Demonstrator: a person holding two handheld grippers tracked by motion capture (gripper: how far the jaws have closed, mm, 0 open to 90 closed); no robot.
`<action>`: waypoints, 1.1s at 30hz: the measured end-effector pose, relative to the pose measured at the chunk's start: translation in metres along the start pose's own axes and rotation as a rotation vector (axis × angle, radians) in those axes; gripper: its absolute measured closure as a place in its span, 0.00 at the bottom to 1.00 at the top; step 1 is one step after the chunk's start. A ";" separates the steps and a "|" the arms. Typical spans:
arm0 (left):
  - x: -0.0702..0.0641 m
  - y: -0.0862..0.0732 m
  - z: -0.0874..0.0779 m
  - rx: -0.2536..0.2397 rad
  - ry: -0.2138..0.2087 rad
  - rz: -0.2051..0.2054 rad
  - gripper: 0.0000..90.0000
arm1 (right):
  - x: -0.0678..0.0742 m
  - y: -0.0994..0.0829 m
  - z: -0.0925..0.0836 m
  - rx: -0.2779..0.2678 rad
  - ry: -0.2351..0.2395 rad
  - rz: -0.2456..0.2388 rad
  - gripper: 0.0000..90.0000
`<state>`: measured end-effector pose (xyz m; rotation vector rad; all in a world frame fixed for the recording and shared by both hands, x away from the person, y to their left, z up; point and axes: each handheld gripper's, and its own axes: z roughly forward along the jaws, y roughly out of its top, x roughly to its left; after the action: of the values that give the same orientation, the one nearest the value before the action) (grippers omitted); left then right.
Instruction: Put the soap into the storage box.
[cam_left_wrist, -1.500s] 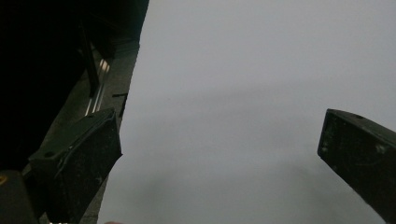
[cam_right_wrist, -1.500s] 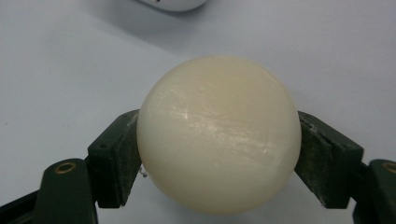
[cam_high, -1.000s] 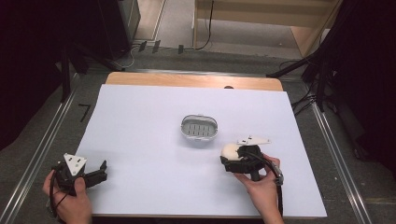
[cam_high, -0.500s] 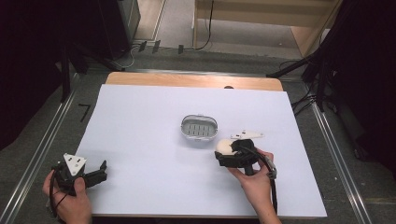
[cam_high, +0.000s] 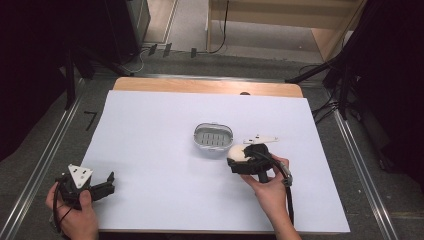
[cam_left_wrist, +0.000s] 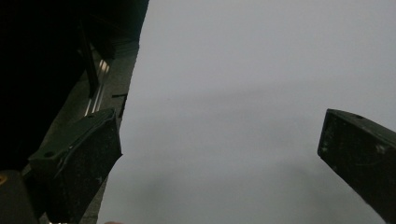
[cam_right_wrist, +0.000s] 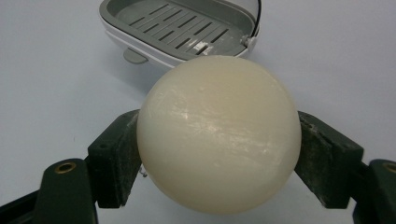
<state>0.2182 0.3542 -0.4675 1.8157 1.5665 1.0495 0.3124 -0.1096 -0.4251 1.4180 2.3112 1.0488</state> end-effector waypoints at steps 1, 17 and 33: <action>0.000 0.000 0.000 0.000 0.000 0.000 0.00 | 0.001 0.002 0.001 0.001 -0.002 0.001 0.26; 0.000 0.000 0.000 -0.001 0.000 -0.002 0.00 | 0.007 0.020 0.007 -0.007 0.004 -0.001 0.26; 0.000 0.000 0.000 -0.002 -0.001 -0.004 0.00 | 0.013 0.035 0.016 -0.010 0.008 -0.001 0.26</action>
<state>0.2182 0.3545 -0.4674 1.8113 1.5672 1.0478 0.3382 -0.0813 -0.4103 1.4111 2.3086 1.0658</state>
